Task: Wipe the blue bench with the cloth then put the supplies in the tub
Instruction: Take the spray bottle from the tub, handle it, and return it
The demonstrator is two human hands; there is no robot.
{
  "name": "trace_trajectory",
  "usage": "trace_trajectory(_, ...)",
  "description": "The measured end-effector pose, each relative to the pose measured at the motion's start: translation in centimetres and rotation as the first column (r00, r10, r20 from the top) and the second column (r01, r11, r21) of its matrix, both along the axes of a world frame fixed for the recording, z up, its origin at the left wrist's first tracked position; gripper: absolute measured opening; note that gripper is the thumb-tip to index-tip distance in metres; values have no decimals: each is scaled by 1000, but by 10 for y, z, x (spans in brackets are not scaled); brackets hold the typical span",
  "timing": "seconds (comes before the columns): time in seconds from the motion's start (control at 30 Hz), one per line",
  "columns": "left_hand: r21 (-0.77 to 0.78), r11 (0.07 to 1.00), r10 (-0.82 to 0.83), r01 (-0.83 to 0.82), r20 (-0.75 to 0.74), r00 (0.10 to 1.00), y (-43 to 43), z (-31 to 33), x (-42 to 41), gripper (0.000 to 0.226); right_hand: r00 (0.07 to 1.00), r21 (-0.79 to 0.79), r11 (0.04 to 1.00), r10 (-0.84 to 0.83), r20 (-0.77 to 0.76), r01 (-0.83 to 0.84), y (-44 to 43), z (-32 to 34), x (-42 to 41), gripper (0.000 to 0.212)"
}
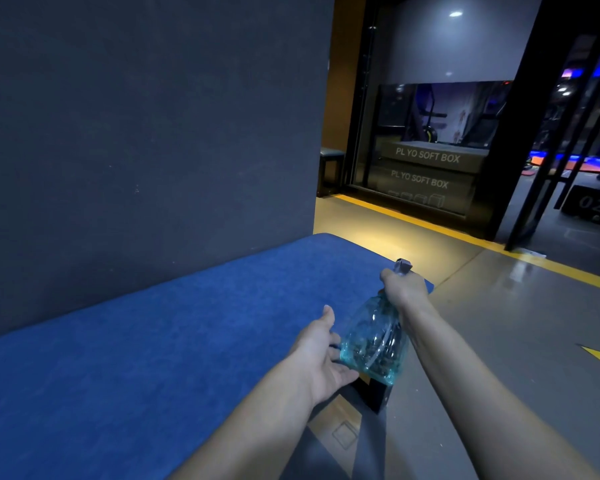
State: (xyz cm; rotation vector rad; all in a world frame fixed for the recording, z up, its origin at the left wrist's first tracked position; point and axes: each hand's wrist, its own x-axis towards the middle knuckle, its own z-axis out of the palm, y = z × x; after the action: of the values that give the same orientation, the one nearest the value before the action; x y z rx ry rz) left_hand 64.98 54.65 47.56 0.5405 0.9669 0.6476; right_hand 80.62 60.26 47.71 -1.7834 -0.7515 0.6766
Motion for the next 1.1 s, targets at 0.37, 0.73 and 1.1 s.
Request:
trace_trajectory(0.37, -86, 995, -54, 52, -26, 998, -29, 2, -10, 55, 988, -39, 988, 153, 22, -152, -25, -7, -25, 11)
trace_trajectory(0.73, -138, 990, -23, 20, -19, 1000, -45, 10, -27, 75, 947, 25, 954, 292, 134, -298, -49, -1, -69, 15)
trace_trajectory(1.1, -191, 966, 182, -176, 14, 983, -26, 10, -56, 37, 872, 160, 872, 414, 262, -462, -37, 19, -102, 25)
